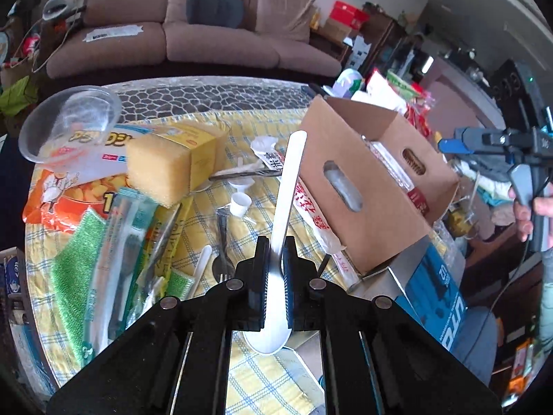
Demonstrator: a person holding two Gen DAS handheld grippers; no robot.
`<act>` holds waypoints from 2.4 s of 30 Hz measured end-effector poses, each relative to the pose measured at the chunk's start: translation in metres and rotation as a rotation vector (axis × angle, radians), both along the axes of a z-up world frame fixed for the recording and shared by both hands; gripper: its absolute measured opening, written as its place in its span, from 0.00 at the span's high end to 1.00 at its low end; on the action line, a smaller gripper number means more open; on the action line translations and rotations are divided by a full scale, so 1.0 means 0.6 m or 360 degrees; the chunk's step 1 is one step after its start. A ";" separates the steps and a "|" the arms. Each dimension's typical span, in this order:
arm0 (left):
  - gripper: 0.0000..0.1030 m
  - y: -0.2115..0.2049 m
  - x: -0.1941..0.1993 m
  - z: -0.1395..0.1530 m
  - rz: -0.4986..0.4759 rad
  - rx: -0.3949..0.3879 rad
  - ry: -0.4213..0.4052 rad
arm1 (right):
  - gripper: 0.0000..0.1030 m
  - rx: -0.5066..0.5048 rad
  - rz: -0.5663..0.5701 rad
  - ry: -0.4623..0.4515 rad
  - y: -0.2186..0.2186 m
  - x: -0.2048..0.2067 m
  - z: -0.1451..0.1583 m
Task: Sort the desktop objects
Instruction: 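Hold the white spoon in the left gripper while the right grasps a small white spoon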
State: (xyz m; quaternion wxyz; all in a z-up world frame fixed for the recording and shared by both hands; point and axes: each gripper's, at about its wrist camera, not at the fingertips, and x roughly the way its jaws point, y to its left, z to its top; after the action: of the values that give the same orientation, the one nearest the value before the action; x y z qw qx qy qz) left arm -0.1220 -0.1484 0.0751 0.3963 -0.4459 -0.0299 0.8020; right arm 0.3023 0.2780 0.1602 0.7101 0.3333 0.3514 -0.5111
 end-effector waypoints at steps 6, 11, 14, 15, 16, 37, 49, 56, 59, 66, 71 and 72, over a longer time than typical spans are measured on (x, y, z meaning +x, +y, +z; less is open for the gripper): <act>0.93 -0.108 0.017 0.028 0.0235 0.0044 0.0004 | 0.02 0.0086 0.0144 -0.0010 0.000 0.109 -0.079; 0.93 -0.167 0.030 0.007 0.0358 0.0052 -0.0032 | 0.16 0.0245 0.0208 -0.0082 -0.010 0.211 -0.193; 0.93 -0.195 0.029 -0.015 0.0410 0.0102 -0.0079 | 0.40 0.0371 0.0172 -0.0141 -0.025 0.254 -0.267; 0.93 -0.202 0.027 -0.022 0.0422 0.0128 -0.0095 | 0.43 0.0413 0.0144 -0.0183 -0.032 0.262 -0.289; 0.93 -0.209 0.027 -0.027 0.0433 0.0151 -0.0105 | 0.43 0.0452 0.0114 -0.0225 -0.038 0.268 -0.310; 0.93 -0.240 0.017 -0.076 0.0403 0.0381 -0.0180 | 0.55 0.0455 0.0017 0.0090 -0.069 0.364 -0.414; 0.93 -0.238 0.020 -0.081 0.0410 0.0381 -0.0182 | 0.85 0.0470 0.0136 -0.0054 -0.045 0.362 -0.391; 0.93 -0.237 0.020 -0.086 0.0410 0.0367 -0.0189 | 0.87 0.0415 0.0070 -0.0090 -0.039 0.333 -0.335; 0.93 -0.236 0.021 -0.085 0.0406 0.0363 -0.0185 | 0.83 0.0394 -0.0013 -0.0039 -0.043 0.318 -0.329; 0.93 -0.235 0.023 -0.086 0.0413 0.0355 -0.0193 | 0.49 0.0499 -0.0016 -0.0095 -0.046 0.348 -0.386; 0.93 -0.239 0.021 -0.085 0.0414 0.0374 -0.0195 | 0.50 0.0504 -0.0022 -0.0106 -0.056 0.375 -0.416; 0.93 -0.239 0.020 -0.085 0.0412 0.0378 -0.0196 | 0.54 0.0500 -0.0024 -0.0081 -0.056 0.378 -0.421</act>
State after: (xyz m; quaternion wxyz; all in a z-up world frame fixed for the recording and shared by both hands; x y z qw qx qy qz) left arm -0.1098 -0.2917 0.0240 0.3368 -0.4368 -0.2057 0.8083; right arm 0.5294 0.2447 -0.0922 0.6540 0.4557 0.4066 -0.4465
